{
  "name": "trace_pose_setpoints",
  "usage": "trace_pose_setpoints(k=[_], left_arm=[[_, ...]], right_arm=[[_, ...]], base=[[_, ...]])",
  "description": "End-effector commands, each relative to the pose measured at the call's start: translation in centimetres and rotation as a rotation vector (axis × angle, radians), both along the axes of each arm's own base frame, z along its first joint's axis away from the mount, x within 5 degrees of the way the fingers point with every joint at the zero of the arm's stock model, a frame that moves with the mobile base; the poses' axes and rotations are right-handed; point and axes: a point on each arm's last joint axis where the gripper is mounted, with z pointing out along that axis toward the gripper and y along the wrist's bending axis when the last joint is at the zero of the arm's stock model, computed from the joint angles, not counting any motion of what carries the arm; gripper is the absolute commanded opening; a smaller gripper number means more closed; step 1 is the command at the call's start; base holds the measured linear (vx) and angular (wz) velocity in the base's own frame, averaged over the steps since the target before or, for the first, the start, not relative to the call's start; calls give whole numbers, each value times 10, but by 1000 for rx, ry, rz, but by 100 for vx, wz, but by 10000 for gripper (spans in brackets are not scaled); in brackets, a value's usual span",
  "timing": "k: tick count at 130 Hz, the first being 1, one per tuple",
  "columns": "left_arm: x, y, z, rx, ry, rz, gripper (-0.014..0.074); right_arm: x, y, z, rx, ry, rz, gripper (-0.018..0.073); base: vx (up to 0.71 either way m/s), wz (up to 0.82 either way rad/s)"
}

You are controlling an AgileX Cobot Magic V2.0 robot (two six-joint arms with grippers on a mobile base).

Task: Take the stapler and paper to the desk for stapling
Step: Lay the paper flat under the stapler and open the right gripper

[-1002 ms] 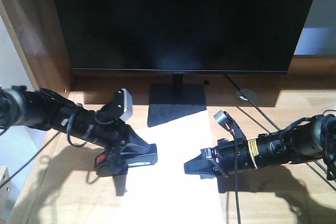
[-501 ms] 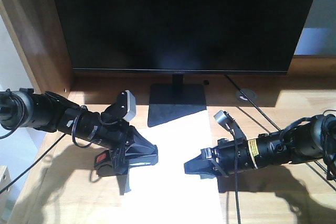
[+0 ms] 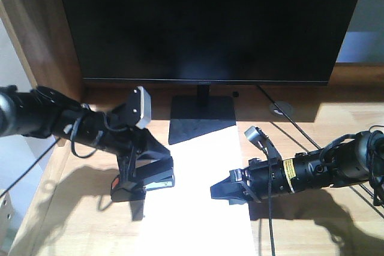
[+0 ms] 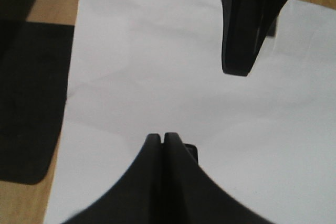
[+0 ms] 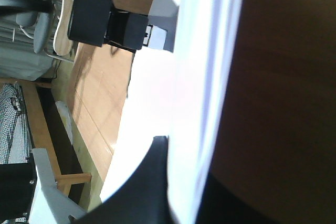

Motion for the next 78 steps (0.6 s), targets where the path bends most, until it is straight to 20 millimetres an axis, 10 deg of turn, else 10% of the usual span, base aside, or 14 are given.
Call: trace_pose_setpoints(k=[1, 26, 61, 78], left_arm=[[-4, -2, 40, -69, -80, 10, -6], [-6, -2, 45, -72, -93, 11, -6], [-6, -2, 45, -72, -93, 11, -6], [-6, -2, 45, -72, -93, 11, -6]], right_arm=[[5, 3, 21, 64, -58, -2, 5], [5, 3, 21, 64, -58, -2, 97], [6, 1, 22, 34, -55, -18, 621], [8, -3, 31, -72, -122, -26, 643]], base=[[0, 0], [0, 0], [0, 0], [0, 0]])
